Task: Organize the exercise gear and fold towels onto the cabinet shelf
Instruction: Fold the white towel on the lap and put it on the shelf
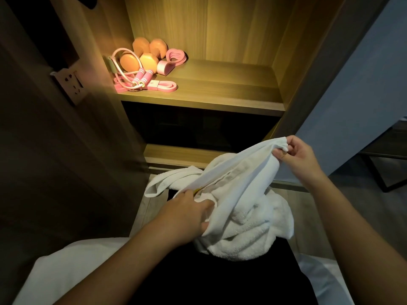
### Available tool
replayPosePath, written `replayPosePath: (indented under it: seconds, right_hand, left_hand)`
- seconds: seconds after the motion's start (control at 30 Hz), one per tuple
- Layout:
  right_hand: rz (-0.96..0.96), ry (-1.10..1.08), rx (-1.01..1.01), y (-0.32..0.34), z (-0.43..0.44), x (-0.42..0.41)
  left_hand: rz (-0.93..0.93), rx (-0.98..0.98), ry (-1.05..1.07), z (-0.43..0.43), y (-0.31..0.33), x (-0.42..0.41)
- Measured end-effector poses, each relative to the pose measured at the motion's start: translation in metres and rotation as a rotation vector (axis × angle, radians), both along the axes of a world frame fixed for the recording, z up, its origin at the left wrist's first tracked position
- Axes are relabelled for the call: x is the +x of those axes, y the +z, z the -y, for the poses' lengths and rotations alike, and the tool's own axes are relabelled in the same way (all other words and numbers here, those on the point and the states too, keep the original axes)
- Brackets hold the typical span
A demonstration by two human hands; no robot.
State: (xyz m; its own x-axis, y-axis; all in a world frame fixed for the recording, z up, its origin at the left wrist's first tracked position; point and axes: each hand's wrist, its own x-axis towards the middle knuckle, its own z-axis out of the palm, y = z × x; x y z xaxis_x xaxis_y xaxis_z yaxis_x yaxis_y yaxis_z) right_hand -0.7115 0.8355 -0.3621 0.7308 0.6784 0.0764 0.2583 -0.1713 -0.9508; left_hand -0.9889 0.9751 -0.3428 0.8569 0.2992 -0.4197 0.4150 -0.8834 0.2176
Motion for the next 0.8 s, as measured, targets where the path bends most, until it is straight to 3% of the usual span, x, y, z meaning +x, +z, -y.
replayPosePath:
  seconds: [0.1, 0.23, 0.47, 0.8]
  right_hand:
    - [-0.002, -0.002, 0.002, 0.001, 0.003, 0.000]
    - [0.001, 0.019, 0.004, 0.000, 0.002, -0.004]
    - [0.012, 0.050, 0.008, 0.002, -0.003, -0.009]
    - [0.000, 0.025, 0.008, -0.005, 0.003, -0.005]
  left_hand:
    - [0.071, -0.003, 0.034, 0.008, -0.008, -0.001]
    - [0.160, -0.163, 0.149, -0.002, -0.009, -0.002]
    - [-0.034, -0.151, 0.063, -0.007, -0.009, 0.004]
    - [0.065, -0.432, 0.205, -0.019, -0.023, 0.003]
